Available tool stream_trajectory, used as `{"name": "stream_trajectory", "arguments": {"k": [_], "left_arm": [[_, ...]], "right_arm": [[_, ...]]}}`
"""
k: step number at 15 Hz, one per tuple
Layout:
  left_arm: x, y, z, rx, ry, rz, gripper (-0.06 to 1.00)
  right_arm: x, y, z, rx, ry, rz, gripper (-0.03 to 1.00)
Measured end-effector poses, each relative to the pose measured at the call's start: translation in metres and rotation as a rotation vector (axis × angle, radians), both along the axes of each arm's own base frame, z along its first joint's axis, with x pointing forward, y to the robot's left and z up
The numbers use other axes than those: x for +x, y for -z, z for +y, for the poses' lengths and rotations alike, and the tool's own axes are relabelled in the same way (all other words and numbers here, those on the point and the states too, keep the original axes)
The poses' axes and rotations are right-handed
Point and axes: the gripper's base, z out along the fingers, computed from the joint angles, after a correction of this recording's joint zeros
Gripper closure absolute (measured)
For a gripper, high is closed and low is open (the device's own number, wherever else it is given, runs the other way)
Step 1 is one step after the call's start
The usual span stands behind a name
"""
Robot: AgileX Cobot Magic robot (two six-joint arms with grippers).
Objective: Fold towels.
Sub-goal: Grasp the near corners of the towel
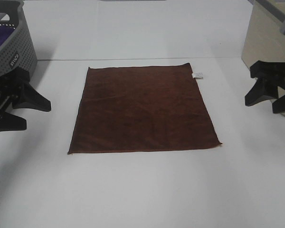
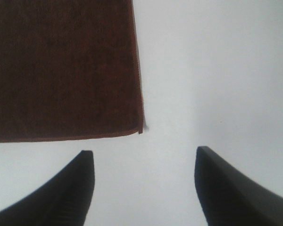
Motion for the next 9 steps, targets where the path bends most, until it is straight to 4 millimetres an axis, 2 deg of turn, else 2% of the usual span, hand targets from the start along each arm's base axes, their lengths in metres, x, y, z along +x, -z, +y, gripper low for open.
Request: {"name": "stream_trajectory", "arguments": {"k": [2,4,9], "left_arm": [[0.011,0.014,0.000,0.001,0.011,0.042,0.28],[0.023,0.030,-0.002,-0.014,0.029,0.094,0.28],[0.031,0.043,-0.009,-0.019,0.046,0.109,0.28]], "right_arm": [[0.014,0.011,0.007,0.052,-0.077,0.071,0.37],[0.039,0.028,0.013,0.105,-0.159,0.139,0.29],[0.076,0.064,0.019,0.170,-0.211,0.275,0.25]]}}
